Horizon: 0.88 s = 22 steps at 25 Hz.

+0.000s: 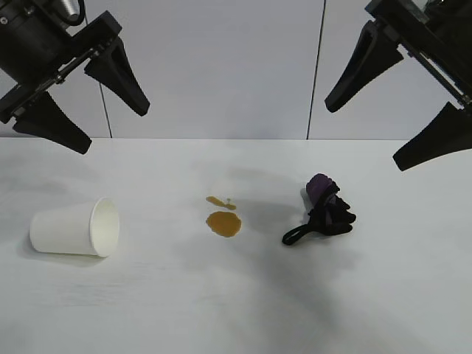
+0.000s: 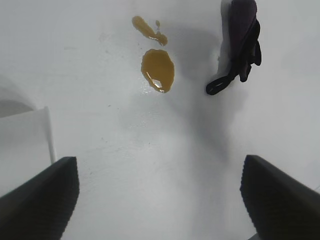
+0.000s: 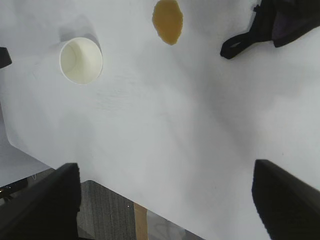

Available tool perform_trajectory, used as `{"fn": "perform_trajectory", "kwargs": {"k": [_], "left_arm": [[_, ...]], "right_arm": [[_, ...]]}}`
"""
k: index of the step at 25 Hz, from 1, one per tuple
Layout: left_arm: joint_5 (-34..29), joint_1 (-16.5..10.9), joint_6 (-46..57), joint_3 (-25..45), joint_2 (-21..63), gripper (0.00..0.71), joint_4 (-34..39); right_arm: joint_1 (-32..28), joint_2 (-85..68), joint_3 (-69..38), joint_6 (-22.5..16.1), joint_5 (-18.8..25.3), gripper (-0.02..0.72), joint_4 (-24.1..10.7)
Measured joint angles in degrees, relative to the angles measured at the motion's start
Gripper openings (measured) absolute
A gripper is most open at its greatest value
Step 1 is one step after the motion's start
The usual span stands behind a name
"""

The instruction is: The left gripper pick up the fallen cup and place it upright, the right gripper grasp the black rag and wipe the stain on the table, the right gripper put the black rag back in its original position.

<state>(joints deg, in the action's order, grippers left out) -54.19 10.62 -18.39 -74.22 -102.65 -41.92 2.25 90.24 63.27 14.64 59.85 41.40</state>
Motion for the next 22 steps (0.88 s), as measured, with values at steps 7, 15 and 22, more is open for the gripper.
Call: {"fn": "perform_trajectory", "kwargs": {"k": [7, 15, 22], "left_arm": [[0.0, 0.0, 0.0, 0.0, 0.0, 0.633, 0.0], [0.06, 0.0, 0.0, 0.0, 0.0, 0.633, 0.0], [1.55, 0.0, 0.0, 0.0, 0.0, 0.633, -0.11]], "right_arm": [[0.0, 0.0, 0.0, 0.0, 0.04, 0.638, 0.0], [0.0, 0.0, 0.0, 0.0, 0.06, 0.638, 0.0], [0.0, 0.0, 0.0, 0.0, 0.06, 0.638, 0.0]]}}
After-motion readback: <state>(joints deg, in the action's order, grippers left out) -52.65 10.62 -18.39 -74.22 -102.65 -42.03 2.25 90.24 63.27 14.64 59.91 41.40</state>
